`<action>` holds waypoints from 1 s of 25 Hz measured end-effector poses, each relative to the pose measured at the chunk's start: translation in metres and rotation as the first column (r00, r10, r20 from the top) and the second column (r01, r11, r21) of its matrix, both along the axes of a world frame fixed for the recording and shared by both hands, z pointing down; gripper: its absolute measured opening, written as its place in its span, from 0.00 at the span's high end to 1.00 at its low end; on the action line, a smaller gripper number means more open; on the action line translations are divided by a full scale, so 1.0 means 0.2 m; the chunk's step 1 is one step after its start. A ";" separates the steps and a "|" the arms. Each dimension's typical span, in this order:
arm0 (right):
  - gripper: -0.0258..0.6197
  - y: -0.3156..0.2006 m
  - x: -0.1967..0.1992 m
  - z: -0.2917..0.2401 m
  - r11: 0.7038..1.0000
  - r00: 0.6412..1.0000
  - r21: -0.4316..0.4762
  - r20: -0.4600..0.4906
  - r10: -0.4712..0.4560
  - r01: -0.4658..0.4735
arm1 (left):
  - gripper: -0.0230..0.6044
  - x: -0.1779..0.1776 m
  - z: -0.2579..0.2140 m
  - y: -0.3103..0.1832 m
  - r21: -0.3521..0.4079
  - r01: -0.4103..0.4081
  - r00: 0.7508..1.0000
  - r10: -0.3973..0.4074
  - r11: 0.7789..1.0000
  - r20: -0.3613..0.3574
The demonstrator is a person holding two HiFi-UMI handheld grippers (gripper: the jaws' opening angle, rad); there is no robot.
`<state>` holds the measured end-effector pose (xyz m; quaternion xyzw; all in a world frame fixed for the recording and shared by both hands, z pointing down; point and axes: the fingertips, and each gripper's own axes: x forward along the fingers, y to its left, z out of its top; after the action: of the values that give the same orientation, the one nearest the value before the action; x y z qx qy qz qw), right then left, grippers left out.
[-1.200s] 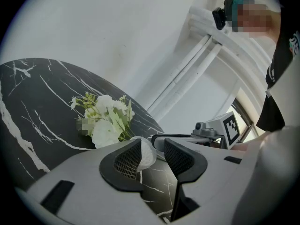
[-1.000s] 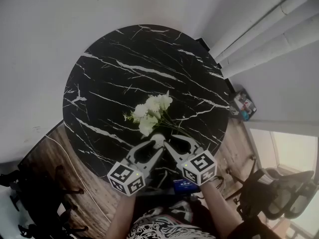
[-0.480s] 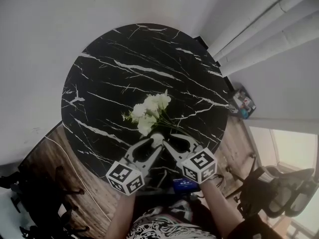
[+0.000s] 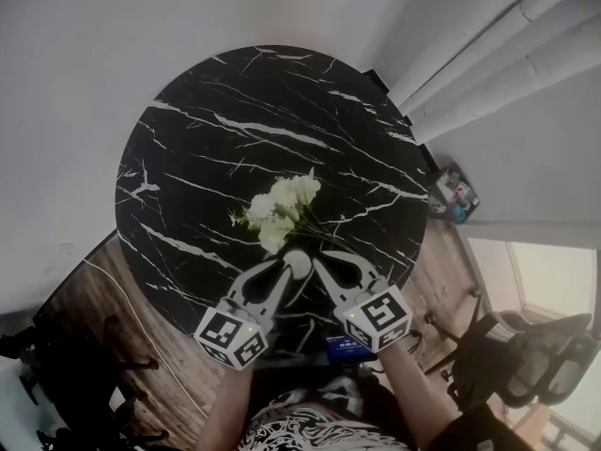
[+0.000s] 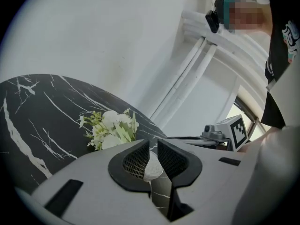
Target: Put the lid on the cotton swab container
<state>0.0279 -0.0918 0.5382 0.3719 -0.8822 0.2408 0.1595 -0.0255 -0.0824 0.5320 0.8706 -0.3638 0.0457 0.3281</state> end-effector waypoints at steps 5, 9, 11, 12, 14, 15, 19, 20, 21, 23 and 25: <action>0.92 0.02 0.01 -0.02 1.000 1.000 0.006 -0.005 0.010 -0.010 | 0.90 -0.05 -0.03 0.00 0.046 0.032 0.998 -0.034 0.998 0.045; 0.92 0.05 -0.01 -0.05 1.000 1.000 0.022 -0.012 0.007 -0.007 | 0.93 -0.08 -0.02 0.01 0.075 0.028 0.993 -0.036 0.997 0.109; 0.92 0.07 -0.01 -0.06 0.999 1.000 0.030 -0.017 0.010 -0.010 | 0.94 -0.08 -0.01 0.03 0.076 0.013 0.988 -0.025 0.997 0.151; 0.92 0.08 -0.01 -0.07 0.999 1.000 0.034 -0.021 0.014 -0.013 | 0.94 -0.09 0.00 0.03 0.071 0.012 0.983 -0.025 0.997 0.182; 0.92 0.09 0.00 -0.09 0.999 0.999 0.047 -0.025 0.024 -0.022 | 0.94 -0.12 0.02 0.04 0.070 0.032 0.971 -0.048 0.997 0.235; 0.92 0.09 0.00 -0.10 0.998 0.999 0.056 -0.028 0.029 -0.028 | 0.94 -0.13 0.02 0.03 0.071 0.051 0.969 -0.066 0.996 0.240; 0.92 0.11 0.02 -0.16 0.995 0.998 0.094 -0.040 0.050 -0.046 | 0.94 -0.17 -0.03 0.04 0.063 0.085 0.978 -0.095 0.994 0.183; 0.92 0.12 0.03 -0.18 0.993 0.998 0.103 -0.042 0.056 -0.051 | 0.94 -0.17 -0.06 0.04 0.073 0.081 0.979 -0.093 0.994 0.183; 0.92 0.13 0.04 -0.20 0.992 0.997 0.111 -0.044 0.062 -0.057 | 0.94 -0.17 -0.08 0.05 0.089 0.076 0.978 -0.091 0.993 0.188; 0.92 0.14 0.06 -0.24 0.989 0.996 0.127 -0.042 0.079 -0.073 | 0.94 -0.17 -0.14 0.05 0.127 0.075 0.975 -0.100 0.989 0.198; 0.92 0.16 0.06 -0.29 0.986 0.996 0.144 -0.034 0.087 -0.081 | 0.94 -0.18 -0.21 0.06 0.171 0.092 0.972 -0.125 0.981 0.197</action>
<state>0.0403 -0.0598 0.4807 0.4240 -0.8773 0.1759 0.1401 -0.0621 -0.0713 0.4910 0.8634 -0.4457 0.0885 0.2193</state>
